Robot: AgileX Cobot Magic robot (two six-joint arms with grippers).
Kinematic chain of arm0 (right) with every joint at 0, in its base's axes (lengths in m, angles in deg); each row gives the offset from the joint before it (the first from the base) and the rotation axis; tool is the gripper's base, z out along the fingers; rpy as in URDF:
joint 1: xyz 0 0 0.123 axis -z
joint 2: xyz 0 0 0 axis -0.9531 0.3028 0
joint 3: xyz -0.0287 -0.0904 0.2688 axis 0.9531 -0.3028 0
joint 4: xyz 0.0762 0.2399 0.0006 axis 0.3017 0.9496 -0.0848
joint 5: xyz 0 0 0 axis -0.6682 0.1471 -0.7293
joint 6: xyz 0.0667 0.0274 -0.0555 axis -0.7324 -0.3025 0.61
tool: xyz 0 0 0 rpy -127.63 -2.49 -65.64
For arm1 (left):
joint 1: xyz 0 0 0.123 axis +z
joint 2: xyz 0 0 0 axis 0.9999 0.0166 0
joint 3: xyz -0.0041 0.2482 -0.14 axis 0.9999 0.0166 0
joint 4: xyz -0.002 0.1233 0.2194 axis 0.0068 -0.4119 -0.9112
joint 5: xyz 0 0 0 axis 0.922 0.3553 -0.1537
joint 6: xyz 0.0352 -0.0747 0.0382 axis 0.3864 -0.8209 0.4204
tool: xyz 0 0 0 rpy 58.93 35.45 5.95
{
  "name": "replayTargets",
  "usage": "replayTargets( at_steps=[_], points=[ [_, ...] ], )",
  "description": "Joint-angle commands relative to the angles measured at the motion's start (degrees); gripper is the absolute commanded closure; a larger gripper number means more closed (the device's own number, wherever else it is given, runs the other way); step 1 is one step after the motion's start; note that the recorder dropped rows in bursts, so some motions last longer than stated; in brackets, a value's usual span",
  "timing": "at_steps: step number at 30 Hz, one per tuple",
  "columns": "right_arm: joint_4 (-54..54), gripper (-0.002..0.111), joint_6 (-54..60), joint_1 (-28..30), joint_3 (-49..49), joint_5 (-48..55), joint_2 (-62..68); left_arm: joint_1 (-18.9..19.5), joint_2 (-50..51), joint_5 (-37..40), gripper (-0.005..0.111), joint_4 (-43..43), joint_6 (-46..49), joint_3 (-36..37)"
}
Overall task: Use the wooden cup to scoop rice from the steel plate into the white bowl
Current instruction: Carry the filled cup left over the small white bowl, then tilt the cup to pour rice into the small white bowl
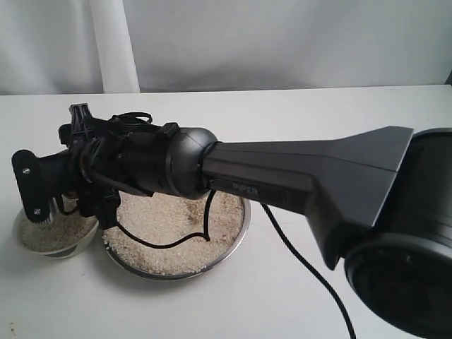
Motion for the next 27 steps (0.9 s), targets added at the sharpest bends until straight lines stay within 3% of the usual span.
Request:
replayTargets(
  at_steps=[1,14,27],
  points=[
    [-5.92,0.108,-2.28,-1.23,0.46,0.87,0.27,-0.09,0.01,-0.32,0.107,0.05,-0.25,0.11],
    [-27.77,0.108,-14.98,-5.08,0.46,5.34,2.51,-0.09,0.01,-0.32,0.107,0.05,-0.25,0.11],
    [-37.7,0.108,-16.83,-5.74,0.46,9.0,2.51,-0.09,0.01,-0.32,0.107,0.05,-0.25,0.11]
  ],
)
